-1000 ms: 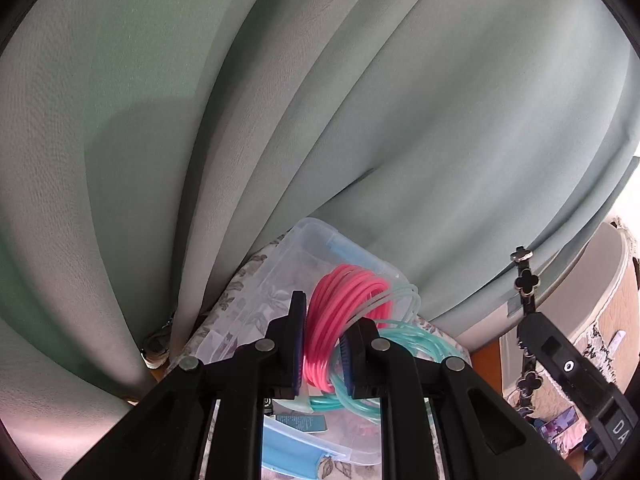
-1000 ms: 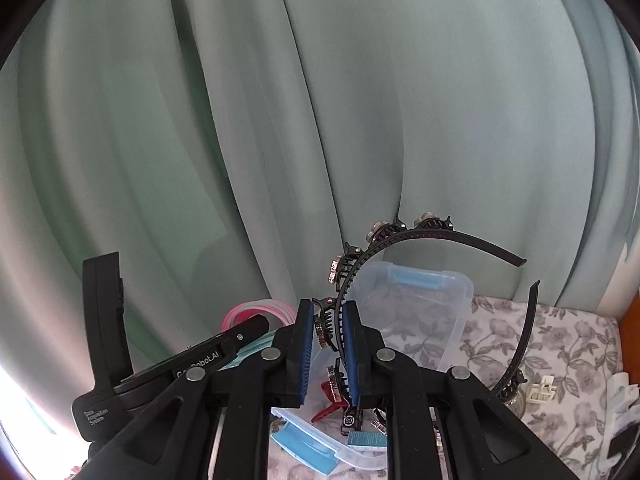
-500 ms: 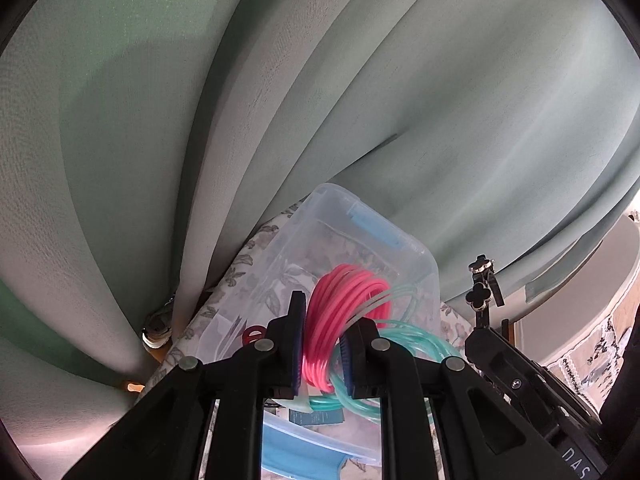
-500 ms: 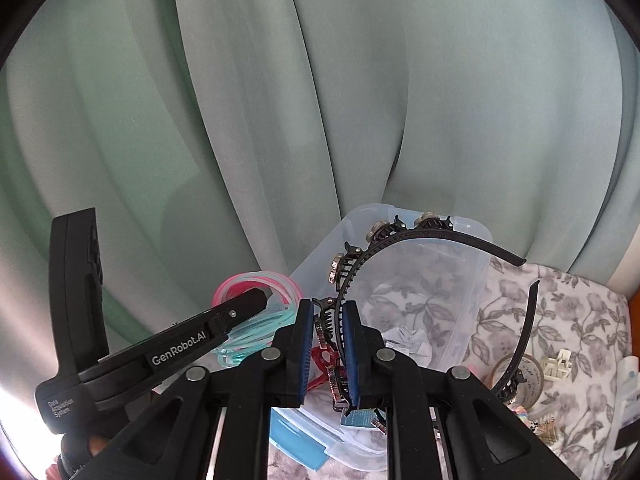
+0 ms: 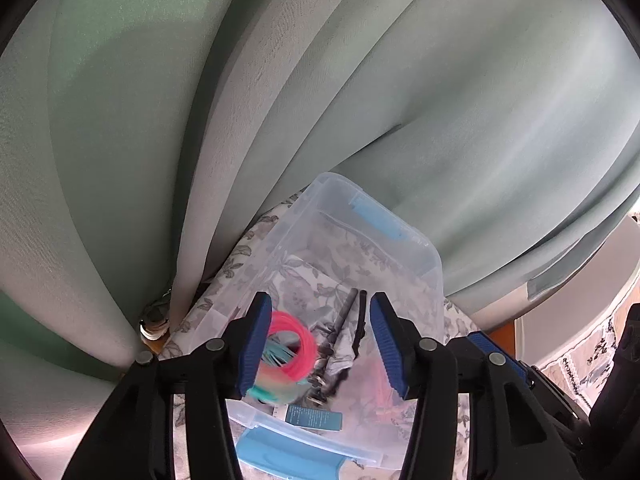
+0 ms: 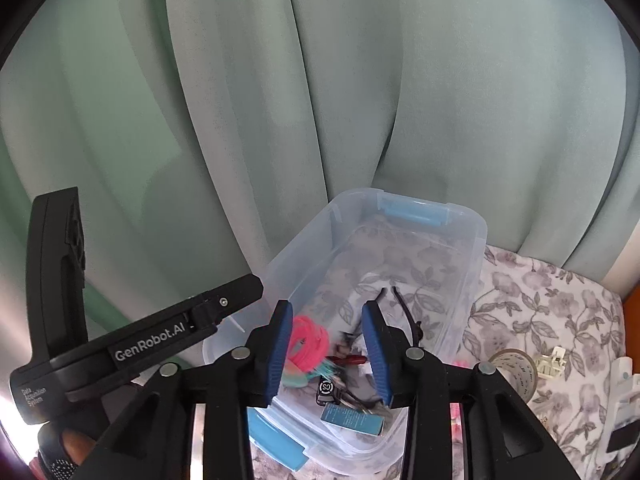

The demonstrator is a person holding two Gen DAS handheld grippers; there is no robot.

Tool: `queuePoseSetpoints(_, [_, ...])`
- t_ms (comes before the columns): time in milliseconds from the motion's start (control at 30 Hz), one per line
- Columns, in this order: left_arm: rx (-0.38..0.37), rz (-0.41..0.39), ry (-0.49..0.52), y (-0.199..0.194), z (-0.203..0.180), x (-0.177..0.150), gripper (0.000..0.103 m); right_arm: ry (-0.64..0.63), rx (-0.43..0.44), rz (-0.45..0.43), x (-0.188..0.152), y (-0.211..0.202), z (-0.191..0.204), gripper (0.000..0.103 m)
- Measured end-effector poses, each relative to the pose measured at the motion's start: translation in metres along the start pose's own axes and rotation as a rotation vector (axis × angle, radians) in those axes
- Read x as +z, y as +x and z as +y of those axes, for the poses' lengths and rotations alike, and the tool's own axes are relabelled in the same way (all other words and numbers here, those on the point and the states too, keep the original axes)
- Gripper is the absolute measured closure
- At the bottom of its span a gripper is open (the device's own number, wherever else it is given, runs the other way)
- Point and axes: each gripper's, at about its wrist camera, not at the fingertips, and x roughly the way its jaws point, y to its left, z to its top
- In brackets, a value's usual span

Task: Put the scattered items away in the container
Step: 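Open both grippers to drop the hair ties and headband into the box, then move both grippers back toward the remaining items on the bedspread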

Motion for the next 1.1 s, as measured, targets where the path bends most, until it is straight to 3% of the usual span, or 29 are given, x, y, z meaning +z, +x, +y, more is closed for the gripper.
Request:
queuePoseSetpoints(333, [0.001,0.016,0.043,0.006,-0.025,0.0,0.043,0.058,-0.027,0.005,-0.012,-0.014,-0.013,0.06])
queuePoseSetpoints(667, [-0.01,0.026,0.113,-0.005,-0.05,-0.012,0.037,0.165,-0.06,-0.024,-0.032,-0.033,-0.048,0.04])
queuePoseSetpoints(867, [-0.018,-0.009,0.094,-0.008,-0.062,-0.016,0.037,0.23,-0.072,-0.051,-0.045,-0.046,-0.072,0.036])
queuePoseSetpoints(1100, [-0.024,-0.027,0.162,-0.01,-0.094,-0.028,0.037,0.317,-0.053,-0.122,-0.056,-0.074,-0.102,0.029])
